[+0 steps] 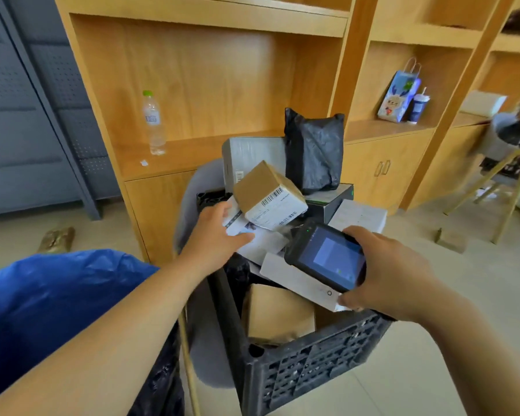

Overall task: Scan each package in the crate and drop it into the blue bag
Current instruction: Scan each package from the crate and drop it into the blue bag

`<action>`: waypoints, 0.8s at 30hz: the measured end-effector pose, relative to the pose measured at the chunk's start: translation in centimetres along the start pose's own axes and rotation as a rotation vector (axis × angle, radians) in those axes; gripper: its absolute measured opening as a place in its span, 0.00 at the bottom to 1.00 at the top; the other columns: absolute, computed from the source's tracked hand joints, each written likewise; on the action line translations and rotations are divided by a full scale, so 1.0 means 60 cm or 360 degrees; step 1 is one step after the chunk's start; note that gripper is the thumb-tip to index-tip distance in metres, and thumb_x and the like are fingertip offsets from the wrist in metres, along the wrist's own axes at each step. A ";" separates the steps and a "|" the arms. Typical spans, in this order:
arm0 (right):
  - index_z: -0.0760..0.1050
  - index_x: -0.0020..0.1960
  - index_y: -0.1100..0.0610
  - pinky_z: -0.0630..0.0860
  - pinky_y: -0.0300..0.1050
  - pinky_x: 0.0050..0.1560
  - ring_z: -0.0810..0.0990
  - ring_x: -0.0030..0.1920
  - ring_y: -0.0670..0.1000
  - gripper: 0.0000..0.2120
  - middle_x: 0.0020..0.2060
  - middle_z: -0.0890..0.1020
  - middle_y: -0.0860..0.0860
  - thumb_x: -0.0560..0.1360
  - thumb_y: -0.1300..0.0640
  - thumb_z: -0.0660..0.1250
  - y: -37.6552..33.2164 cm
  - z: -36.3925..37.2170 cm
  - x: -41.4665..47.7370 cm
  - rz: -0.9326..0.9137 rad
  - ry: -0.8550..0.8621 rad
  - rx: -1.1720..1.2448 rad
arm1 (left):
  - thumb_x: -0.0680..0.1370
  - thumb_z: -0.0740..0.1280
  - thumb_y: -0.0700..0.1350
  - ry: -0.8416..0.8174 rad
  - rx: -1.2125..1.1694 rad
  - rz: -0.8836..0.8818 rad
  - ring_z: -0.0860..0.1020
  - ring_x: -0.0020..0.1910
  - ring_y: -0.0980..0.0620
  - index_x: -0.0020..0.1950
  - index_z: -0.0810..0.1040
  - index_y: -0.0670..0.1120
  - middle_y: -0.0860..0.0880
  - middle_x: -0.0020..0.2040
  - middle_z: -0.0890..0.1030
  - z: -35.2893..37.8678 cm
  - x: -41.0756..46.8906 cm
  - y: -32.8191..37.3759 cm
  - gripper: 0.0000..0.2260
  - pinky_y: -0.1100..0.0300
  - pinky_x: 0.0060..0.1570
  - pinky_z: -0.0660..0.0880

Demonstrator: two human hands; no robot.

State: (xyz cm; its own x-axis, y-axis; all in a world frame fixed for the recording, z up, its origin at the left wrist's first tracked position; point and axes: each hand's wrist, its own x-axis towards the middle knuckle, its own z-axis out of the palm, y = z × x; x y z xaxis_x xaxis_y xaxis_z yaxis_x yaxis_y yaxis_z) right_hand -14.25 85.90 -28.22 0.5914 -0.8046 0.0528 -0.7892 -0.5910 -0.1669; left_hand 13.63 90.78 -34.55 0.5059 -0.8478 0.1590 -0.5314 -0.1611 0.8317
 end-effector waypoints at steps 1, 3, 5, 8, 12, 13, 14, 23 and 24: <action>0.60 0.61 0.43 0.75 0.47 0.39 0.73 0.42 0.49 0.41 0.45 0.71 0.44 0.54 0.38 0.75 0.012 -0.003 0.004 0.0009 0.0020 0.0014 | 0.68 0.76 0.52 0.0019 0.0054 0.0079 0.70 0.64 0.49 0.72 0.63 0.55 0.51 0.68 0.66 0.012 0.018 0.011 0.36 0.55 0.58 0.69; 0.60 0.61 0.44 0.75 0.47 0.38 0.73 0.42 0.50 0.41 0.44 0.71 0.44 0.54 0.39 0.74 0.034 -0.006 0.012 0.0028 0.0056 0.0037 | 0.67 0.77 0.53 0.0059 0.0233 0.0134 0.62 0.70 0.45 0.76 0.55 0.55 0.49 0.72 0.60 0.028 0.051 0.028 0.44 0.51 0.63 0.66; 0.59 0.62 0.44 0.75 0.47 0.38 0.73 0.42 0.50 0.41 0.45 0.71 0.45 0.54 0.39 0.74 0.051 -0.006 0.017 0.0055 0.0061 0.0053 | 0.66 0.77 0.56 0.0035 0.0394 0.0090 0.53 0.74 0.44 0.78 0.46 0.56 0.51 0.76 0.52 0.037 0.078 0.039 0.50 0.47 0.68 0.60; 0.58 0.64 0.44 0.73 0.45 0.35 0.73 0.42 0.50 0.43 0.45 0.71 0.45 0.54 0.39 0.74 0.068 0.001 0.020 0.0075 0.0053 0.0077 | 0.68 0.75 0.57 -0.0102 0.0522 0.0114 0.49 0.76 0.44 0.78 0.41 0.55 0.52 0.78 0.48 0.039 0.108 0.044 0.52 0.44 0.71 0.55; 0.59 0.62 0.43 0.71 0.44 0.33 0.72 0.41 0.49 0.41 0.45 0.71 0.44 0.53 0.39 0.73 0.073 0.013 0.018 0.0074 0.0043 0.0118 | 0.68 0.76 0.48 -0.0183 0.0566 0.0144 0.61 0.72 0.44 0.79 0.45 0.54 0.47 0.76 0.56 0.034 0.115 0.040 0.50 0.52 0.64 0.65; 0.59 0.61 0.42 0.70 0.43 0.32 0.72 0.41 0.48 0.41 0.44 0.71 0.43 0.53 0.38 0.72 0.072 0.015 0.016 0.0070 0.0046 0.0129 | 0.68 0.77 0.47 -0.0161 0.0556 0.0160 0.63 0.71 0.44 0.79 0.46 0.54 0.47 0.75 0.57 0.034 0.110 0.041 0.49 0.53 0.62 0.66; 0.59 0.60 0.42 0.69 0.42 0.31 0.72 0.40 0.47 0.40 0.43 0.70 0.42 0.52 0.38 0.72 0.070 0.017 0.013 0.0064 0.0043 0.0137 | 0.68 0.77 0.48 -0.0125 0.0535 0.0182 0.64 0.70 0.45 0.78 0.48 0.54 0.47 0.74 0.58 0.034 0.104 0.043 0.49 0.55 0.60 0.66; 0.60 0.63 0.46 0.71 0.43 0.32 0.72 0.39 0.47 0.41 0.42 0.69 0.42 0.55 0.41 0.74 0.037 0.028 -0.026 0.0134 0.0195 0.0274 | 0.67 0.75 0.53 0.0306 -0.0085 0.0114 0.74 0.58 0.54 0.72 0.63 0.54 0.53 0.66 0.71 -0.027 -0.016 0.065 0.37 0.62 0.48 0.76; 0.60 0.64 0.46 0.73 0.45 0.34 0.72 0.40 0.48 0.42 0.43 0.69 0.43 0.55 0.41 0.74 0.027 0.029 -0.032 0.0148 0.0221 0.0290 | 0.67 0.75 0.53 0.0358 -0.0137 0.0084 0.75 0.56 0.55 0.70 0.65 0.54 0.55 0.62 0.73 -0.041 -0.036 0.061 0.34 0.61 0.47 0.75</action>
State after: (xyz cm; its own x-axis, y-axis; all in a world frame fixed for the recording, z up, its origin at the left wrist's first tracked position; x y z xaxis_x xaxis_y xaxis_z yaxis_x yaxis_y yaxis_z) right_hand -16.39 86.59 -30.32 0.4794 -0.8626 0.1616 -0.7888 -0.5042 -0.3515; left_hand 12.29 93.27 -30.55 0.6224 -0.7187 0.3098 -0.5061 -0.0677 0.8598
